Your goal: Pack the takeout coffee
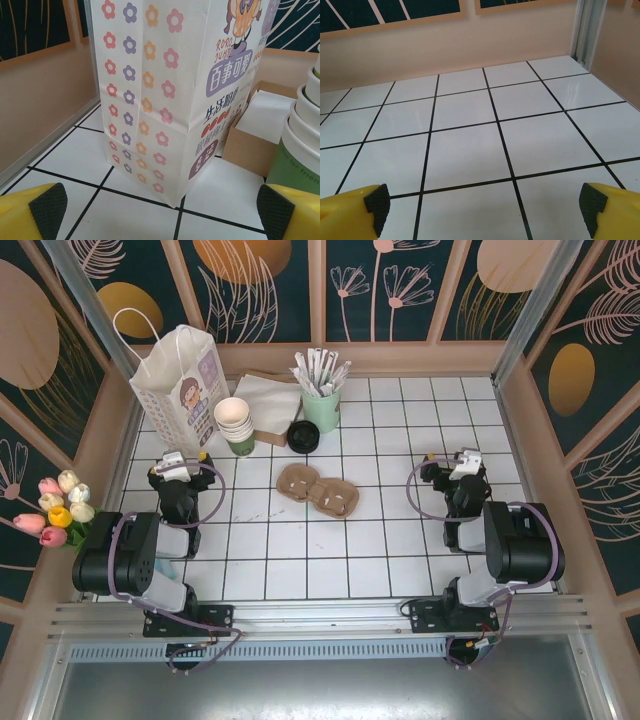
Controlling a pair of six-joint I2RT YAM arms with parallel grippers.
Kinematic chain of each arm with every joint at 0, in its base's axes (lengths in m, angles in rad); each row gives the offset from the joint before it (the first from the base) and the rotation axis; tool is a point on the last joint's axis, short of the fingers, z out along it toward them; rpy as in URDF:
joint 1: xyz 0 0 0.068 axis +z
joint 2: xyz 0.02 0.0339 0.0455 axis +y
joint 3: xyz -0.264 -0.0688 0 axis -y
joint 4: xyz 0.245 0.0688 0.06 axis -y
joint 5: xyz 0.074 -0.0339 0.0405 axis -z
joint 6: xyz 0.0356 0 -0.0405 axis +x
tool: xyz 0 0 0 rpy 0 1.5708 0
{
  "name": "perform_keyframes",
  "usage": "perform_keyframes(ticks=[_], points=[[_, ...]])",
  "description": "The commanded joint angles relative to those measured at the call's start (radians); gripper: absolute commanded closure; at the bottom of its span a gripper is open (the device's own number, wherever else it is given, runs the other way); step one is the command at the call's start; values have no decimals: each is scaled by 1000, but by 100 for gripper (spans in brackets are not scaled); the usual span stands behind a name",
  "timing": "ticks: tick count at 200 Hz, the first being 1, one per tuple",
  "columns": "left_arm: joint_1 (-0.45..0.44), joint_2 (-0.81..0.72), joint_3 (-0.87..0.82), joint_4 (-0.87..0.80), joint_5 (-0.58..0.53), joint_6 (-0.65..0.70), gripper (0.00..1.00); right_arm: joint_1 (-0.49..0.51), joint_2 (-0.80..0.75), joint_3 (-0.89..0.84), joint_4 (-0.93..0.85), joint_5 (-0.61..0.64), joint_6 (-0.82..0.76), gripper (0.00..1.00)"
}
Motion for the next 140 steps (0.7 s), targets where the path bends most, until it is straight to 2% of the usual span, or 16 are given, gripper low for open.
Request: perform_keyframes(ticks=[1, 76, 140], points=[[-4, 2, 4, 32, -7, 11, 1, 5, 4, 13, 22, 10, 9, 1], [-3, 3, 4, 33, -7, 10, 1, -22, 4, 13, 22, -66, 24, 1], [-3, 5, 9, 26, -6, 8, 1, -24, 4, 13, 22, -66, 23, 1]])
